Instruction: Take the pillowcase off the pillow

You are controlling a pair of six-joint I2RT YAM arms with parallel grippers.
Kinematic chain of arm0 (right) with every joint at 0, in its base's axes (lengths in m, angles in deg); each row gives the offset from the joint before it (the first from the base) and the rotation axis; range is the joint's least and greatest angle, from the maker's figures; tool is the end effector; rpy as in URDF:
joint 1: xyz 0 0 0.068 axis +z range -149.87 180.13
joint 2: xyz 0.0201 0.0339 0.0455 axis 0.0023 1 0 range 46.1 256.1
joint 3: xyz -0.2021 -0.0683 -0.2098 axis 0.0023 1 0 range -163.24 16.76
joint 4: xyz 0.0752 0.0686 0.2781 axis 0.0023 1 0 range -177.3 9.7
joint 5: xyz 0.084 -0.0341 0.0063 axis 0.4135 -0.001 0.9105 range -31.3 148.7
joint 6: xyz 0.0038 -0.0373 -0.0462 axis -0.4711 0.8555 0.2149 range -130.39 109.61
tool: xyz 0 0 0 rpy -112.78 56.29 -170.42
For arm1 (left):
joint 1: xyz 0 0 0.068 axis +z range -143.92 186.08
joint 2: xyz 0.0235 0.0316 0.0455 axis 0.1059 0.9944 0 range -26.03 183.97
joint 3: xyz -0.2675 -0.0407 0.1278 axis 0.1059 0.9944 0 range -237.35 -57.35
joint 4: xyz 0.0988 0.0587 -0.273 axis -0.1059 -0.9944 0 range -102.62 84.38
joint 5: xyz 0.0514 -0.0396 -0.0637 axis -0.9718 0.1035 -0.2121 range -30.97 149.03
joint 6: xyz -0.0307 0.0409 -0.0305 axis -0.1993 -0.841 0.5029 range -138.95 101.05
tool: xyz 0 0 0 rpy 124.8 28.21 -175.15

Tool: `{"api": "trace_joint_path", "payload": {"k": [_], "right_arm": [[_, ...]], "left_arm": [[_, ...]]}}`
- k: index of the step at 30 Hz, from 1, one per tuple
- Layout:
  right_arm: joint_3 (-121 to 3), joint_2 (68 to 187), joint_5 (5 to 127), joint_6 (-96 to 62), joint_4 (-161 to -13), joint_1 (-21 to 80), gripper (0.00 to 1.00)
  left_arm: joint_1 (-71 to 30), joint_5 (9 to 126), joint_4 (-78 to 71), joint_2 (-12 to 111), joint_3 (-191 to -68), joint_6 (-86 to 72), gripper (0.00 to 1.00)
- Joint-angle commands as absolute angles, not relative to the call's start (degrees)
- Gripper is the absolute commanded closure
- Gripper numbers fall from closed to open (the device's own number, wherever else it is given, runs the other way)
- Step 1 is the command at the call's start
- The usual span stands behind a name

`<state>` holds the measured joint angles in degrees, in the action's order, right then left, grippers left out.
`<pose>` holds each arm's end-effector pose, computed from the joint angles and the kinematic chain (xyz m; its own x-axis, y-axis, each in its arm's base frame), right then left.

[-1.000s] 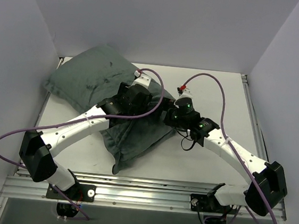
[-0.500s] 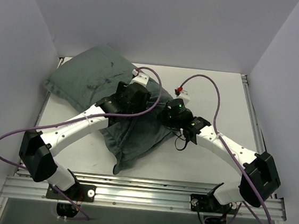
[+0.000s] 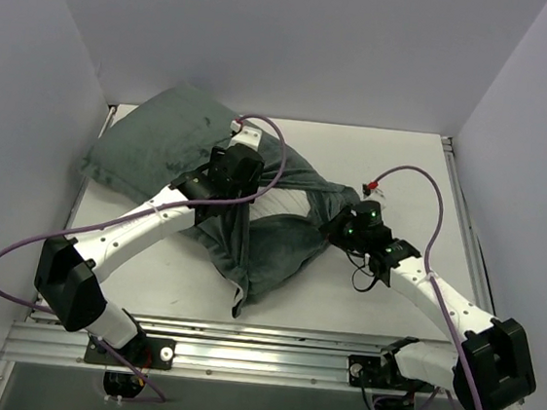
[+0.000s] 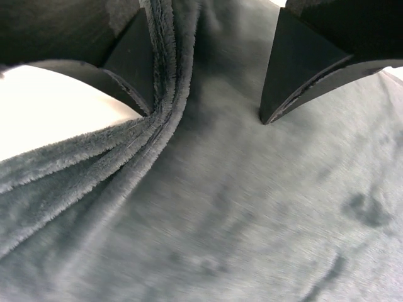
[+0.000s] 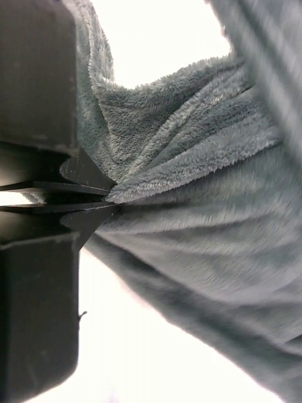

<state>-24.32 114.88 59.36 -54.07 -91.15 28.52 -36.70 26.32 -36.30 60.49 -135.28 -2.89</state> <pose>0.2633 0.1429 0.2597 -0.5919 0.4651 -0.6582 -0.1050 0.7652 0.6351 0.2917 -0.2378 0.3513 -0.5195 0.1636 -0.8386 0.1256 0.9855 0.1145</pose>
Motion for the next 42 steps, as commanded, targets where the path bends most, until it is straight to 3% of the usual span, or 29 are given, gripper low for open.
{"api": "trace_joint_path", "payload": {"k": [1,7,12,15,18,19,21,26,30,35,42], "right_arm": [[-16.6,113.5,57.5,-51.9,-81.4,23.1,1.00],[-13.9,112.6,63.0,-51.1,-81.7,18.8,1.00],[-25.4,111.4,66.4,-45.7,-80.3,19.0,0.96],[-35.5,113.6,65.2,-44.0,-77.5,20.4,0.85],[-44.2,117.7,62.5,-42.4,-75.4,23.2,0.67],[-45.9,118.8,61.5,-42.0,-75.0,25.3,0.53],[-49.8,122.3,58.9,-41.9,-75.1,27.5,0.37],[-54.2,128.8,55.9,-44.0,-75.6,31.3,0.23],[-52.8,131.8,51.5,-44.8,-74.9,31.7,0.21],[-41.8,131.3,51.9,-44.8,-77.3,28.0,0.24],[-25.4,128.5,62.3,-44.0,-85.9,15.3,0.44]], "left_arm": [[-32.2,21.2,-40.9,61.0,-136.3,-0.6,0.30],[-31.9,27.1,-40.9,60.7,-133.1,2.2,0.34],[-33.9,31.3,-39.0,59.3,-129.4,4.3,0.36],[-35.8,31.3,-38.8,59.5,-128.5,5.0,0.36],[-37.2,31.2,-39.0,60.0,-128.1,5.9,0.36],[-37.3,30.8,-38.8,60.0,-128.0,6.1,0.36],[-38.0,30.6,-38.5,60.4,-127.7,6.4,0.36],[-38.6,30.1,-38.8,61.2,-127.9,6.8,0.35],[-38.7,29.7,-39.0,61.0,-127.7,7.2,0.35],[-38.6,28.4,-39.5,60.8,-127.3,7.2,0.35],[-36.9,27.3,-41.4,60.4,-127.1,7.9,0.35]]}}
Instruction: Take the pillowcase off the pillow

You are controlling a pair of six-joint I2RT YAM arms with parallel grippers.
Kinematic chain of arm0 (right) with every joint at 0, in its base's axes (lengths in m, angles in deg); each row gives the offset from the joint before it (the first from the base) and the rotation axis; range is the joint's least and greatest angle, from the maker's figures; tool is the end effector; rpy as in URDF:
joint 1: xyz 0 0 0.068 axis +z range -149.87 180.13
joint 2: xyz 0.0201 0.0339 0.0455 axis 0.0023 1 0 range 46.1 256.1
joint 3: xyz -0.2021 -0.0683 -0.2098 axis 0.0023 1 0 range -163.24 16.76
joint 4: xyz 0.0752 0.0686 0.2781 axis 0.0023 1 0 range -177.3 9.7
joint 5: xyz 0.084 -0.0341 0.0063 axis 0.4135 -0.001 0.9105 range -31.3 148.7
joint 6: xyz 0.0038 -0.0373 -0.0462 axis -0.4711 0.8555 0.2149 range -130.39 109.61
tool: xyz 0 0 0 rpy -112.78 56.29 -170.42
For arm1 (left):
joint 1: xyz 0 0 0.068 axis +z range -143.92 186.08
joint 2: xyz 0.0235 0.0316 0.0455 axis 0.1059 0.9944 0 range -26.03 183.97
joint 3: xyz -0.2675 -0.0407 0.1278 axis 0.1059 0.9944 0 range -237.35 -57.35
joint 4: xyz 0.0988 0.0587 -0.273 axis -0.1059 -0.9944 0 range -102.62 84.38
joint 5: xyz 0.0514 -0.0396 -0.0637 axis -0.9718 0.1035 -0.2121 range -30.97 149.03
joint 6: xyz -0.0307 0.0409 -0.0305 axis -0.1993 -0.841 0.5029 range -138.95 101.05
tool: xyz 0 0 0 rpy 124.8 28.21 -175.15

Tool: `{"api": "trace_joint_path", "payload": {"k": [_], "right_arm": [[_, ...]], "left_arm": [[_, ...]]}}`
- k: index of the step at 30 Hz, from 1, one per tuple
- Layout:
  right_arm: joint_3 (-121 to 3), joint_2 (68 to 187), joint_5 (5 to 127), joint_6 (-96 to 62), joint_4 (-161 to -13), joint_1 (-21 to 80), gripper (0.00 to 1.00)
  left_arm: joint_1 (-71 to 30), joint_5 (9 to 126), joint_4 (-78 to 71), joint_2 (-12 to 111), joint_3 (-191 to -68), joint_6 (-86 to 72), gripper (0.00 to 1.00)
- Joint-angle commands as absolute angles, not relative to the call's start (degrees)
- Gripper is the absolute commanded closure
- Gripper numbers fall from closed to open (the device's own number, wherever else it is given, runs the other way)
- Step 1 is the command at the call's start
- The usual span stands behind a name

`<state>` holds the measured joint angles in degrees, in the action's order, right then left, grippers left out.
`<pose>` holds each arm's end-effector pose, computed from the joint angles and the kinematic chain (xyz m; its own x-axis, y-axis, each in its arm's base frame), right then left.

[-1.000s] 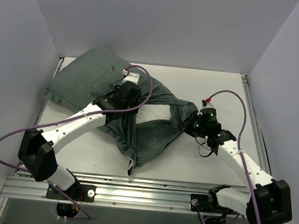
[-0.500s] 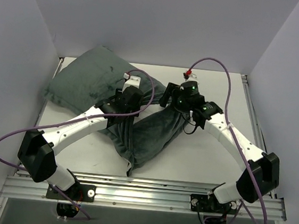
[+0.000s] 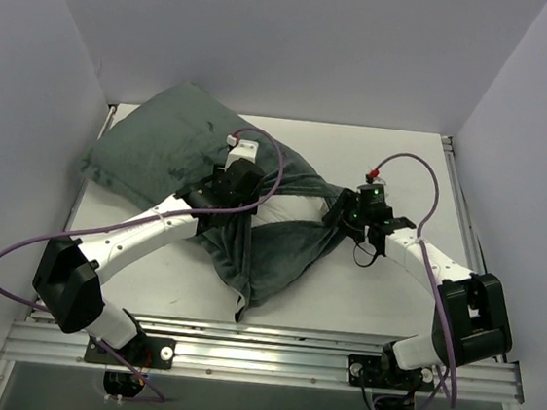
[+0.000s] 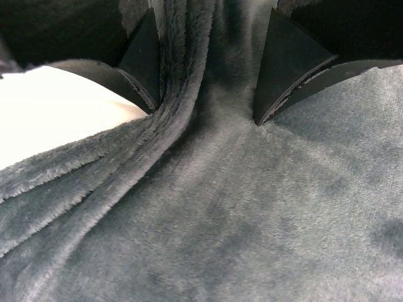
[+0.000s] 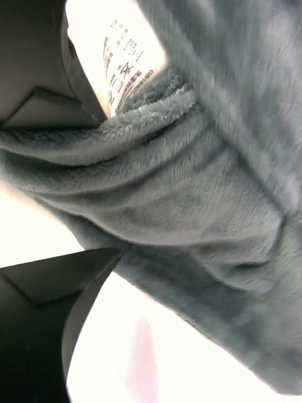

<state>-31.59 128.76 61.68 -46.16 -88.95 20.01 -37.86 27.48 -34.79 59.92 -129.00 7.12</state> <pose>0.3269 0.1206 0.2298 -0.6342 0.3915 -0.6667 -0.0123 0.8571 0.5150 0.2808 -0.2389 0.3160 -0.5846 0.0433 -0.8101 0.0679 0.9977 0.0043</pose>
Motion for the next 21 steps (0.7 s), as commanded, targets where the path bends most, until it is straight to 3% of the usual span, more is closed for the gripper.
{"api": "trace_joint_path", "payload": {"k": [1,7,14,18,21], "right_arm": [[-23.9,128.4,64.1,-43.9,-86.7,12.1,0.47],[-16.4,131.8,78.1,-43.6,-99.5,5.7,0.66],[-14.3,136.9,101.8,-46.8,-122.9,6.4,0.85],[-16.2,135.0,106.7,-49.8,-132.6,9.7,1.00],[-19.2,132.7,108.5,-50.4,-136.0,12.3,1.00]], "left_arm": [[-36.8,27.1,-41.6,60.3,-127.0,7.9,0.35],[-35.6,26.9,-42.1,59.5,-126.5,8.0,0.35],[-35.8,30.6,-40.3,58.6,-126.5,7.7,0.35],[-37.1,32.6,-38.6,58.3,-126.5,7.2,0.34],[-37.3,33.0,-38.6,58.6,-127.5,7.2,0.30]]}}
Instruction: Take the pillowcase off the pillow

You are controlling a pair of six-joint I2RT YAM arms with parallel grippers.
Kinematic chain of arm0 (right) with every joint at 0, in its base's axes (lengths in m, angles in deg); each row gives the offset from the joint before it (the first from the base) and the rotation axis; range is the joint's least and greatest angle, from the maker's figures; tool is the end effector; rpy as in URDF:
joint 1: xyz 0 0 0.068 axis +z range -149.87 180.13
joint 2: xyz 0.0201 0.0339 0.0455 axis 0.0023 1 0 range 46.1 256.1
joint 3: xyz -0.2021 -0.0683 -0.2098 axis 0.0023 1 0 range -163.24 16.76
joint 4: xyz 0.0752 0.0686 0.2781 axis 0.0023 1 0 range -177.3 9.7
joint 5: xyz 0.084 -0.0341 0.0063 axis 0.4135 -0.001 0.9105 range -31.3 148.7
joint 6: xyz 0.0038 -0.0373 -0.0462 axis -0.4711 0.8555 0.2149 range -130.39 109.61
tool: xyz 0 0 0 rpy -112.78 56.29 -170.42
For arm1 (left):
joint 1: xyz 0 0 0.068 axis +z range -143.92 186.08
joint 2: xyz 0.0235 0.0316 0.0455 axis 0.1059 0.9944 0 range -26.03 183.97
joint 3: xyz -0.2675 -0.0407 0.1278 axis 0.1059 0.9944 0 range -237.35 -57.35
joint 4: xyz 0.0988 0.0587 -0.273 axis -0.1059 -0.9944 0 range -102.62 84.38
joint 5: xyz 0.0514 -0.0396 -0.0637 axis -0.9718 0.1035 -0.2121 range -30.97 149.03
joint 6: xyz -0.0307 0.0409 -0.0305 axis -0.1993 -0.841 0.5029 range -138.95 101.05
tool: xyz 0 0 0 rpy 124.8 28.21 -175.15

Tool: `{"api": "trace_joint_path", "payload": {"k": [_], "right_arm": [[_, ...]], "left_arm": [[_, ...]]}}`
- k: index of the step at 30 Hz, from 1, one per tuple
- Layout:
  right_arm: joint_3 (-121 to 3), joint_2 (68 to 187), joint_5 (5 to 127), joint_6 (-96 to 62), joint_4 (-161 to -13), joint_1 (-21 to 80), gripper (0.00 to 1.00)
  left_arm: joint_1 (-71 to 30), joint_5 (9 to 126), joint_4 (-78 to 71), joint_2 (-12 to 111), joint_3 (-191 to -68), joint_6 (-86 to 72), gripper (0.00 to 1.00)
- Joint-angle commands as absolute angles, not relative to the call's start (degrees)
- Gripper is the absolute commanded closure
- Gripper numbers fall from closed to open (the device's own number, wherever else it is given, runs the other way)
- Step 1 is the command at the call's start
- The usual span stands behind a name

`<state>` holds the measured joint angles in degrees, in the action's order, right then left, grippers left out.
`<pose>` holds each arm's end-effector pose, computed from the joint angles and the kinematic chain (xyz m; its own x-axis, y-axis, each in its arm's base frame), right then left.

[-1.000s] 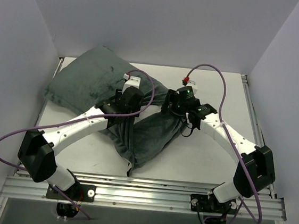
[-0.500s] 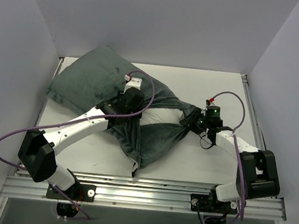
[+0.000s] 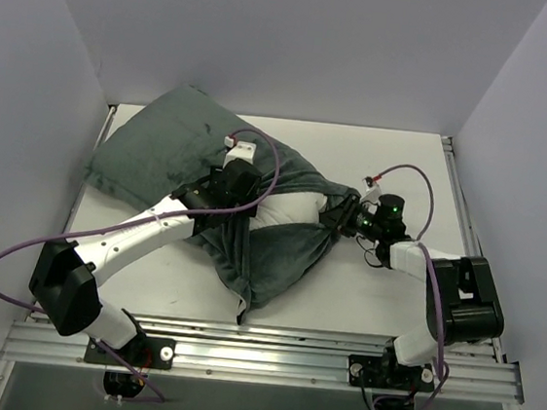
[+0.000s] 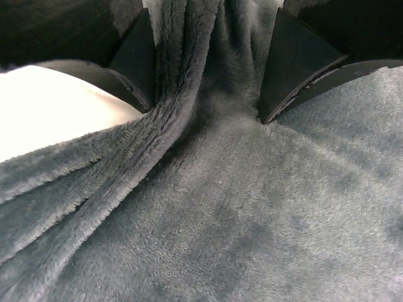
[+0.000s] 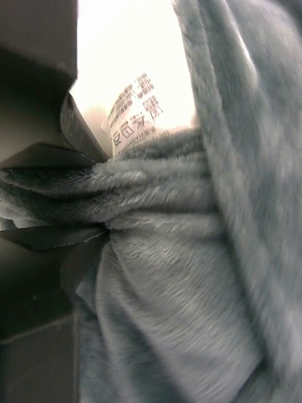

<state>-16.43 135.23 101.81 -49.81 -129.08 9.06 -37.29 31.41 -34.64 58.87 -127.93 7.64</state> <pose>0.3172 0.0800 0.1791 -0.6742 0.3633 -0.6430 -0.4399 0.5017 0.7448 0.2785 -0.2352 0.3147 -0.6087 0.0295 -0.7928 0.1017 0.9940 -0.0411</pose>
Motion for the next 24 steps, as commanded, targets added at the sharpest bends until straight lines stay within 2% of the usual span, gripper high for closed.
{"api": "trace_joint_path", "payload": {"k": [1,6,10,13,22,24], "right_arm": [[-19.8,131.9,108.9,-51.4,-137.3,13.8,1.00],[-23.9,130.5,109.8,-54.3,-143.3,17.0,1.00],[-27.2,130.2,109.1,-53.2,-141.4,18.2,1.00],[-28.8,130.2,108.7,-51.8,-139.5,19.0,1.00],[-31.7,127.4,105.9,-47.3,-132.3,21.3,1.00],[-32.7,126.8,104.7,-46.0,-129.3,21.8,1.00]], "left_arm": [[-37.3,33.1,-38.7,58.7,-128.3,7.2,0.29],[-37.5,33.7,-40.3,58.4,-131.6,6.9,0.20],[-38.7,33.9,-42.2,56.9,-135.6,6.0,0.08],[-40.5,34.5,-43.5,55.3,-139.3,4.9,0.04],[-48.6,37.1,-42.6,53.7,-149.1,1.4,0.03],[-48.9,37.6,-41.4,54.9,-149.4,1.6,0.07]]}}
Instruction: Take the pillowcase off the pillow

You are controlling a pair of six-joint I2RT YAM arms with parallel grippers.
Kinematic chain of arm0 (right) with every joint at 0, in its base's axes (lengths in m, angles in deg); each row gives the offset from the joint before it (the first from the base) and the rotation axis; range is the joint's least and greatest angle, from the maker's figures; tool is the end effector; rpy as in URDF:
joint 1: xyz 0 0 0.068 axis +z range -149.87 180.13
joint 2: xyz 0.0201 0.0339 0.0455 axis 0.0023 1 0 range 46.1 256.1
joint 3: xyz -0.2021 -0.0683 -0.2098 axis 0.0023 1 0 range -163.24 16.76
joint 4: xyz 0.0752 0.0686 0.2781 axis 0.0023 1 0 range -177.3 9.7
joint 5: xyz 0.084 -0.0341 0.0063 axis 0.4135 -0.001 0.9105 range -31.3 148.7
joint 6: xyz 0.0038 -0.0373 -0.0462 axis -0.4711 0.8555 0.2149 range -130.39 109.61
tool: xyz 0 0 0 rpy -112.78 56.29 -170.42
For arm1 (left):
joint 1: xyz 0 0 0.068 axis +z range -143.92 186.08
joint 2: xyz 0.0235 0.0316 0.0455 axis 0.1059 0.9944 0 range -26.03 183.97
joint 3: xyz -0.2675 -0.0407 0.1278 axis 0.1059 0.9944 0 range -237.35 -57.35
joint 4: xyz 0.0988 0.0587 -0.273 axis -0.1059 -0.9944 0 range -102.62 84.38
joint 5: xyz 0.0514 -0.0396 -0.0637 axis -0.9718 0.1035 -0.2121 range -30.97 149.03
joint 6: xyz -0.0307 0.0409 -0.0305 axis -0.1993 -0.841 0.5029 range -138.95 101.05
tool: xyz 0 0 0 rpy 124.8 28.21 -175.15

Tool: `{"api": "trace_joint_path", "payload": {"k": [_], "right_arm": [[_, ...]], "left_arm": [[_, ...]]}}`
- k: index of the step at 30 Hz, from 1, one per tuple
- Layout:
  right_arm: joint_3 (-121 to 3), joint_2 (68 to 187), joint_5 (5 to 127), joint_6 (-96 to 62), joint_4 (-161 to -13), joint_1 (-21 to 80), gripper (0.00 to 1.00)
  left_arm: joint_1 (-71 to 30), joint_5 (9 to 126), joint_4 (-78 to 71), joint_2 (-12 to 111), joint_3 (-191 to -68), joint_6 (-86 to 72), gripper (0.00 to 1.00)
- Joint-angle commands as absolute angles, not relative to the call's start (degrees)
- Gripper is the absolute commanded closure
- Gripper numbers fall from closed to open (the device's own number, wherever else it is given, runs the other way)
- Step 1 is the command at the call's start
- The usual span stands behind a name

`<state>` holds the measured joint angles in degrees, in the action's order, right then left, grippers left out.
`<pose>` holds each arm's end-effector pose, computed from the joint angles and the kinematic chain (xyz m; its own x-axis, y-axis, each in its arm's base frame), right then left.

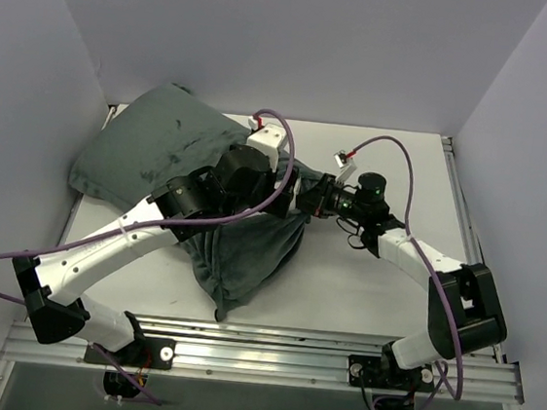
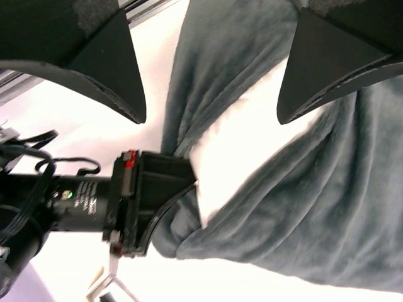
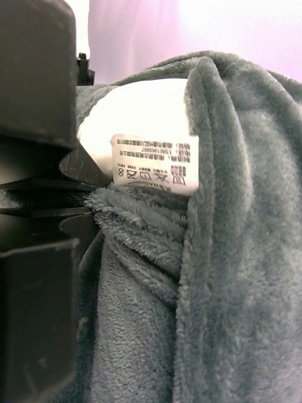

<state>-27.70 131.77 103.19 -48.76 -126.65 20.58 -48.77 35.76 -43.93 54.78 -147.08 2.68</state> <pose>0.3216 0.1526 0.2601 -0.5858 0.2542 -0.7696 -0.6912 0.3392 0.6381 0.2110 -0.2697 0.4479 -0.4664 0.0743 -0.8815 0.4099 0.9011 -0.1410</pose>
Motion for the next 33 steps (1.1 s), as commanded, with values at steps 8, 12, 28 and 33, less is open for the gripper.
{"api": "trace_joint_path", "payload": {"k": [8,12,28,33], "right_arm": [[-34.7,125.4,102.4,-41.9,-124.1,23.2,1.00],[-35.2,125.4,100.9,-40.5,-122.3,24.6,1.00],[-35.9,124.2,99.0,-37.9,-119.0,25.5,1.00],[-36.6,124.7,98.9,-37.6,-118.8,25.5,1.00]], "left_arm": [[-48.9,33.0,-42.6,63.5,-151.4,4.5,0.12],[-48.5,29.2,-42.2,66.5,-151.7,5.2,0.12],[-42.7,34.8,-43.9,67.7,-147.4,5.7,0.13],[-42.7,37.8,-43.4,67.8,-146.5,5.8,0.13]]}}
